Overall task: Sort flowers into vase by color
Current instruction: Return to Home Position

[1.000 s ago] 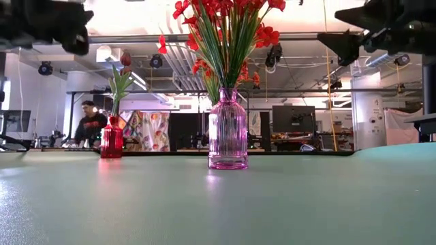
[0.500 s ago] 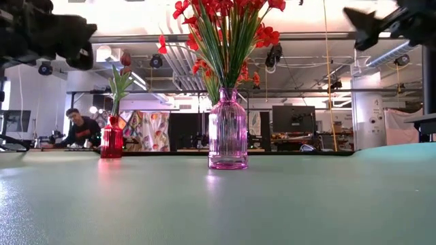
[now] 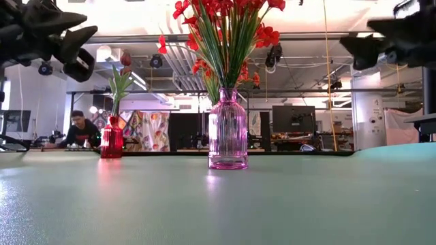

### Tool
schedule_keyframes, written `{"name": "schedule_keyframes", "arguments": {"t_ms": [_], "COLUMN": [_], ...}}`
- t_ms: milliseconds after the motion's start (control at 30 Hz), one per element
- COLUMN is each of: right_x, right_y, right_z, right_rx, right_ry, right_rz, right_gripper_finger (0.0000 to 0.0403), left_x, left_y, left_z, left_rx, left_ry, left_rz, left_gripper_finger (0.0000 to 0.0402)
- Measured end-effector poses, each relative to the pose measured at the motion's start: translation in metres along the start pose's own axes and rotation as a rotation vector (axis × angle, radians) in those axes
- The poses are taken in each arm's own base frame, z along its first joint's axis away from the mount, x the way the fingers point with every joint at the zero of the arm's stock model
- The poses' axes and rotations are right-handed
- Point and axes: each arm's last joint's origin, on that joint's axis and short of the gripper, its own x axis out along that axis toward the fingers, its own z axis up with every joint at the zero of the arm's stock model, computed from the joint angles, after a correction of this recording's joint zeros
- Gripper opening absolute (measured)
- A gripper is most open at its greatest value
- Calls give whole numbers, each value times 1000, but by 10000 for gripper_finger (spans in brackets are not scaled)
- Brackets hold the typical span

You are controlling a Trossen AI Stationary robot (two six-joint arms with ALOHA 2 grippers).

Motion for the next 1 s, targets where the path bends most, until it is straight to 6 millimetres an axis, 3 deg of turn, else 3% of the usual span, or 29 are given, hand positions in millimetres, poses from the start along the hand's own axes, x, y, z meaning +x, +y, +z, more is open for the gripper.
{"name": "schedule_keyframes", "arguments": {"t_ms": [133,333,1000], "right_x": [0,0,0], "right_y": [-1,-1,-1], "right_z": [-7,-16,-18], "right_rx": [-72,-29,-4], "right_ry": [69,158,170], "right_rz": [-30,-47,-48], "right_gripper_finger": [325,325,325], "left_x": [0,0,1], "left_y": [0,0,1], "left_z": [0,-1,-1], "left_rx": [-14,-13,-13], "left_ry": [5,12,15], "left_rz": [2,5,6], "left_gripper_finger": [80,80,80]}}
